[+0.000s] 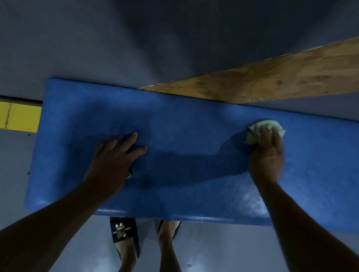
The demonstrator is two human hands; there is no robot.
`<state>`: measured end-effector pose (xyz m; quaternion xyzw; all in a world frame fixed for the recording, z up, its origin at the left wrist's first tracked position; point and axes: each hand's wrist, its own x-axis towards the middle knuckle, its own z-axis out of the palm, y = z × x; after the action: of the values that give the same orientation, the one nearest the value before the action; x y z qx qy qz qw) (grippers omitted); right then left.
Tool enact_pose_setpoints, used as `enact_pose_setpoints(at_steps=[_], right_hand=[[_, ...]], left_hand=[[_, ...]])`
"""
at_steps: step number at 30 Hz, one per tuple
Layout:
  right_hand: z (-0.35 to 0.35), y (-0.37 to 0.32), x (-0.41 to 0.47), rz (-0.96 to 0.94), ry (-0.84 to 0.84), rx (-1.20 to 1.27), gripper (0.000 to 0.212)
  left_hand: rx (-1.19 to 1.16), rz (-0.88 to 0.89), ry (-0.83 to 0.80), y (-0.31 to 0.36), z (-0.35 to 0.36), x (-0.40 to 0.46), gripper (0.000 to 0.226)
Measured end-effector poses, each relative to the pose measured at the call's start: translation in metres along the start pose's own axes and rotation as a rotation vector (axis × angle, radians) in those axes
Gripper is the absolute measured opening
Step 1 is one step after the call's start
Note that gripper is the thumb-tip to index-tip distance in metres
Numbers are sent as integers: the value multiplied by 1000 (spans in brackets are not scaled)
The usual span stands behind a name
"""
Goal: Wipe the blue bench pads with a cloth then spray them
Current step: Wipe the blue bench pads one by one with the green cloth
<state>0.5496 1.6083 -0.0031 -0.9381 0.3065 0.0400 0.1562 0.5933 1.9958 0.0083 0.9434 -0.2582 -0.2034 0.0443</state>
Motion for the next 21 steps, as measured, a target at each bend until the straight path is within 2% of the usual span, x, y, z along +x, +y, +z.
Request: enact_pose_setpoints(at_steps=[2,4,6,9,11,13,16,18,21], right_hand=[[20,-41,-11,172,32,-5,66],[43,-94,-33,106,-2,28,67],[58,-133,-61,-227,-47,22,64],[54,-129,-65,-850,-145,-72,61],[39,-95,-29,-998,-192,-108,59],[25,-54,11,-883,-171,-120,55],[-1,-11,49,-443,-68,-91,49],[-7,-17,53,-199,4,-91,51],[6,-69,40,-17,14,-111,43]], left_hand=[[-13,2,-2,-1,1,1,98],[-26,8,9,-5,3,1,98],[-34,6,-1,-6,3,0,98],[-27,-18,-32,-4,0,1,96],[-11,-30,-37,-1,-2,5,95],[2,-41,-24,-1,-3,8,95],[26,-44,-24,0,-1,7,98],[17,-44,-17,2,-2,6,98],[18,-49,-4,4,-3,5,97]])
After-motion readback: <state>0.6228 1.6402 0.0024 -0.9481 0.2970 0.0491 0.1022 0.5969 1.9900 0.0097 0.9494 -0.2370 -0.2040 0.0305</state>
